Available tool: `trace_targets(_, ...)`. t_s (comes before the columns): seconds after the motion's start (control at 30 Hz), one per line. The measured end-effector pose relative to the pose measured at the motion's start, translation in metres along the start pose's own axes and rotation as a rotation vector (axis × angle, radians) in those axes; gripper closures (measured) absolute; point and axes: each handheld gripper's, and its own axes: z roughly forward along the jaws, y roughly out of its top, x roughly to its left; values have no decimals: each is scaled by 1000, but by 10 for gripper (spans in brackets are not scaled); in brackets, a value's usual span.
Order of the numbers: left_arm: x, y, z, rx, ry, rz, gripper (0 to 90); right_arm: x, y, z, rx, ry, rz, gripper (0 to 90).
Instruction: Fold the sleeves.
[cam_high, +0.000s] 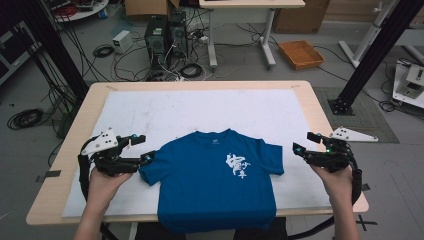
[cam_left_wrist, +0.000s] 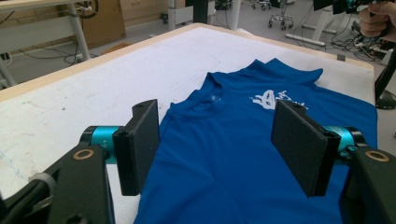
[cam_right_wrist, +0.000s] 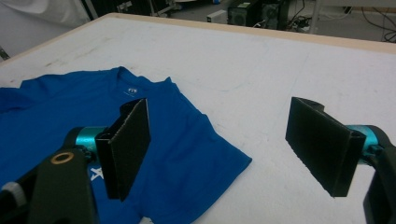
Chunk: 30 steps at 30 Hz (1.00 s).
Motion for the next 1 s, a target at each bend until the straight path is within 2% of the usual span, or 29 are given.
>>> trace_targets(0.1, 4, -3, 0, 0, -19, -31, 327, -1, 0, 0, -3, -2, -6, 217)
trace_targets(0.17, 8, -6, -1, 4, -18, -45, 328, -1, 0, -1, -5, -1, -14, 217)
trace_targets(0.33, 14, -14, -5, 22, 11, -64, 327, -1, 2, 0, -17, -8, -14, 217)
trace_targets(0.53, 23, -26, -13, 40, 17, -90, 328, 0, 4, 4, -15, -1, -17, 217)
trace_targets(0.63, 30, -33, -15, 65, 36, -125, 328, 1, 5, 7, -12, 3, -20, 217)
trace_targets(0.73, 32, -36, -16, 83, 53, -141, 339, 2, 4, 9, -5, -7, -24, 218)
trace_targets(0.83, 37, -44, -16, 124, 80, -183, 388, 2, 4, 10, -2, -13, -19, 218)
trace_targets(0.93, 44, -54, -16, 169, 110, -242, 445, 2, 4, 9, -6, -19, -18, 219)
trace_targets(1.0, 47, -60, -15, 195, 113, -267, 495, 1, 3, 9, -5, -21, -18, 220)
